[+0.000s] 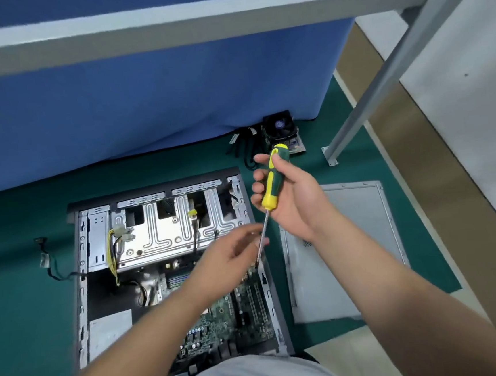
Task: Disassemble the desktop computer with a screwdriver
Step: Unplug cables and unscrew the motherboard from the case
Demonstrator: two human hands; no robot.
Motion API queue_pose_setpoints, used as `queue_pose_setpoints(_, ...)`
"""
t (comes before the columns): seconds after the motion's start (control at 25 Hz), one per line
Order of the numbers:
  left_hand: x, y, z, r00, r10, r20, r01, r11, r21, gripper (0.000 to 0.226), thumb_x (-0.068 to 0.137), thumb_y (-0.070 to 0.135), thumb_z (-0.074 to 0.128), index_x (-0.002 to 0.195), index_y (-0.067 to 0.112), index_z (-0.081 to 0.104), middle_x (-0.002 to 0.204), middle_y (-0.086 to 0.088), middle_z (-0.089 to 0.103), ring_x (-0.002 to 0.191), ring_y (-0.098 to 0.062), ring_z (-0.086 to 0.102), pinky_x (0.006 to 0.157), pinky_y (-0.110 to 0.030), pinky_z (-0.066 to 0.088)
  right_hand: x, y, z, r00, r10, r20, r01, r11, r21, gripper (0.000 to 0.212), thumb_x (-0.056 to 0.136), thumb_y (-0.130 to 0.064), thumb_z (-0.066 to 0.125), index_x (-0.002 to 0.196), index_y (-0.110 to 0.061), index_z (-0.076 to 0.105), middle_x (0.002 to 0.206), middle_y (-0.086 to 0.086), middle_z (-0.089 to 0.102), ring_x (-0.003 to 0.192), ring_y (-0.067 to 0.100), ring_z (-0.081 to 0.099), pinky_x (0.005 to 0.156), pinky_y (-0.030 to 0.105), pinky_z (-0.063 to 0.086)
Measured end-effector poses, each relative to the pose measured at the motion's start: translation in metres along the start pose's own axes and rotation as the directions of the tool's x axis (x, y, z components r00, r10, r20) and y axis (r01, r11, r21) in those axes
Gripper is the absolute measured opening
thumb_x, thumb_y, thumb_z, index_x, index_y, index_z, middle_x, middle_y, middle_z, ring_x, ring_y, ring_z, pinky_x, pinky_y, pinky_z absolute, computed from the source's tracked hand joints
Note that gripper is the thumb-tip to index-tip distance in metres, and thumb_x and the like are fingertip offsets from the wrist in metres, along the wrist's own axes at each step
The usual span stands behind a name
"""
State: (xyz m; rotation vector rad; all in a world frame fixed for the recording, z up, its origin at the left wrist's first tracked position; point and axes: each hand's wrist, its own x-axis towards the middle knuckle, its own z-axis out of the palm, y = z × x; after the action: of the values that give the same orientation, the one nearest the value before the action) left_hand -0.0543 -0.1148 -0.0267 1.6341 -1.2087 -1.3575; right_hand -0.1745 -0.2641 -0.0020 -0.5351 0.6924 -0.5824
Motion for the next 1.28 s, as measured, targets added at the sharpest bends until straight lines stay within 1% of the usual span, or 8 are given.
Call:
queue_pose_setpoints(0.12,-0.028,-0.012,0.005,0.984,-0.165,-0.066,0.128,0.918,-0.376,0.029,0.108,0.013,0.046,0.129,0.017,0.065,0.104,-0.006,0.078,0.091,-0.021,0.076,0.078,-0.032,0.060,-0.017,0.027,0.014,0.999,0.027,-0.024,-0.027,1.000,0.017,0.030,0.104,-0.029,0.053,0.125,-0.008,0.059,0.086,0.006,0.057,0.074,0.019,0.055,0.070,0.031,0.049)
queue_pose_setpoints(0.24,-0.051,-0.026,-0.003,0.984,-0.166,-0.059,0.126,0.896,-0.425,0.024,0.106,0.008,0.052,0.123,0.012,0.068,0.095,-0.013,0.077,0.079,-0.026,0.073,0.072,-0.031,0.058,-0.030,0.046,0.023,0.997,0.040,-0.064,-0.043,0.997,-0.057,0.034,0.101,-0.028,0.057,0.126,-0.005,0.059,0.087,0.007,0.058,0.076,0.020,0.057,0.076,0.033,0.050)
queue_pose_setpoints(0.36,-0.069,-0.038,-0.009,0.986,-0.150,-0.072,0.118,0.935,-0.334,0.020,0.104,0.010,0.055,0.118,0.016,0.069,0.087,-0.007,0.076,0.075,-0.021,0.070,0.073,-0.032,0.056,-0.039,0.060,0.031,0.984,-0.008,-0.180,-0.057,0.934,-0.353,0.031,0.102,-0.027,0.061,0.126,-0.008,0.057,0.093,0.009,0.066,0.080,0.022,0.069,0.083,0.039,0.057)
queue_pose_setpoints(0.56,-0.082,-0.054,-0.019,0.979,-0.061,-0.196,0.084,0.990,0.110,0.029,0.105,0.019,0.054,0.107,0.048,0.060,0.089,0.013,0.074,0.076,-0.009,0.070,0.070,-0.032,0.057,-0.050,0.061,0.035,0.965,-0.153,-0.213,-0.105,0.521,-0.847,0.040,0.096,-0.029,0.069,0.125,-0.037,0.042,0.113,0.007,0.065,0.082,0.021,0.077,0.075,0.041,0.065)
queue_pose_setpoints(0.72,-0.080,-0.066,-0.022,0.986,-0.021,-0.165,0.074,0.944,0.323,0.023,0.105,0.023,0.054,0.120,0.039,0.062,0.103,0.017,0.070,0.088,-0.003,0.067,0.082,-0.032,0.059,-0.061,0.067,0.032,0.966,-0.182,-0.182,-0.093,0.411,-0.907,0.033,0.092,-0.024,0.075,0.114,-0.028,0.050,0.101,0.006,0.063,0.071,0.014,0.076,0.069,0.035,0.065)
queue_pose_setpoints(0.96,-0.081,-0.115,-0.078,0.900,0.268,-0.344,0.107,0.629,0.770,0.047,0.098,0.029,0.059,0.144,0.026,0.053,0.152,-0.001,0.051,0.144,-0.026,0.042,0.120,-0.052,0.033,-0.097,0.083,0.008,0.971,-0.225,0.085,0.066,-0.091,-0.994,0.037,0.098,-0.031,0.066,0.121,-0.041,0.039,0.078,-0.003,0.065,0.059,0.010,0.060,0.058,0.037,0.052)
queue_pose_setpoints(1.12,-0.095,-0.152,-0.102,0.934,0.149,-0.325,0.207,0.516,0.831,0.067,0.103,0.051,0.038,0.163,0.030,0.018,0.172,0.001,0.012,0.159,-0.018,-0.001,0.129,-0.046,0.005,-0.118,0.101,-0.020,0.977,-0.108,0.184,0.154,-0.240,-0.958,0.038,0.099,-0.035,0.062,0.128,-0.040,0.037,0.096,-0.013,0.060,0.075,0.004,0.056,0.063,0.029,0.043)
queue_pose_setpoints(1.28,-0.097,-0.156,-0.099,0.918,0.168,-0.358,0.237,0.492,0.838,0.068,0.100,0.051,0.025,0.163,0.027,0.019,0.171,0.005,0.012,0.158,-0.012,-0.001,0.129,-0.044,0.005,-0.128,0.117,-0.043,0.975,-0.085,0.203,0.161,-0.352,-0.922,0.040,0.098,-0.041,0.061,0.132,-0.039,0.040,0.115,-0.007,0.056,0.109,0.013,0.051,0.085,0.028,0.042)
